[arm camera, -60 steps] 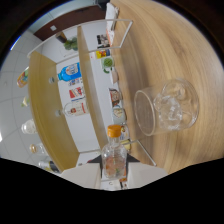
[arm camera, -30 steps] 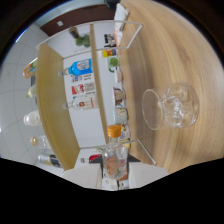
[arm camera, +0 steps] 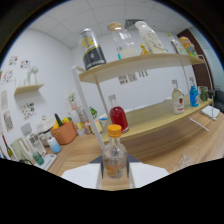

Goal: Make me a cup of Mount Fuji.

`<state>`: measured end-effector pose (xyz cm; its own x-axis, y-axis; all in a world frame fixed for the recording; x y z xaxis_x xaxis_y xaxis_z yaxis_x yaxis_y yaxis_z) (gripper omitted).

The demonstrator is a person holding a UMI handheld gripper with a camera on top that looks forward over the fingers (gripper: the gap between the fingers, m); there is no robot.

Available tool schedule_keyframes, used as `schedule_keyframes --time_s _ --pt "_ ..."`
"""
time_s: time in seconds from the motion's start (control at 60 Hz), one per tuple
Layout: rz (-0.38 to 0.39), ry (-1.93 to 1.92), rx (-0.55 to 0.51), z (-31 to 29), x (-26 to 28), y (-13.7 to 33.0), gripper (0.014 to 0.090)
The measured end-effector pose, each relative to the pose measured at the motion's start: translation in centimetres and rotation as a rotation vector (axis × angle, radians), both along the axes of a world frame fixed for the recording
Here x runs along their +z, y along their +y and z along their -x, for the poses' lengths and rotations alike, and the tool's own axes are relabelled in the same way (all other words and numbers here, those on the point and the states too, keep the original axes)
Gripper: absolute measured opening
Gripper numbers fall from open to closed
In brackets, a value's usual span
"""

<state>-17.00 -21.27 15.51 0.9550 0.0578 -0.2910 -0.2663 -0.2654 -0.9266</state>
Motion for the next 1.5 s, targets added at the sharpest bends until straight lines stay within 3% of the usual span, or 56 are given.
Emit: schedule_keyframes --time_s 0.333,0.733,1.083,1.183,1.267,1.367,1.5 --pt "0.205 -0.270 -0.010 2.6 -11.0 0.7 0.0355" --pt "0.374 -0.276 0.021 3.3 -14.7 0.3 0.0357" --pt "0.380 -0.274 0.054 3.4 -14.9 -0.7 0.0378" --pt "0.380 -0.276 0.078 3.4 -14.9 -1.2 0.0444" --pt "0.378 -0.244 0.118 3.9 -14.4 -1.9 0.0556" --pt "0.337 -0.196 0.175 4.1 -11.7 -3.4 0.0842" --pt "0.223 -0.217 0.197 1.5 -6.8 -5.3 0.0862"
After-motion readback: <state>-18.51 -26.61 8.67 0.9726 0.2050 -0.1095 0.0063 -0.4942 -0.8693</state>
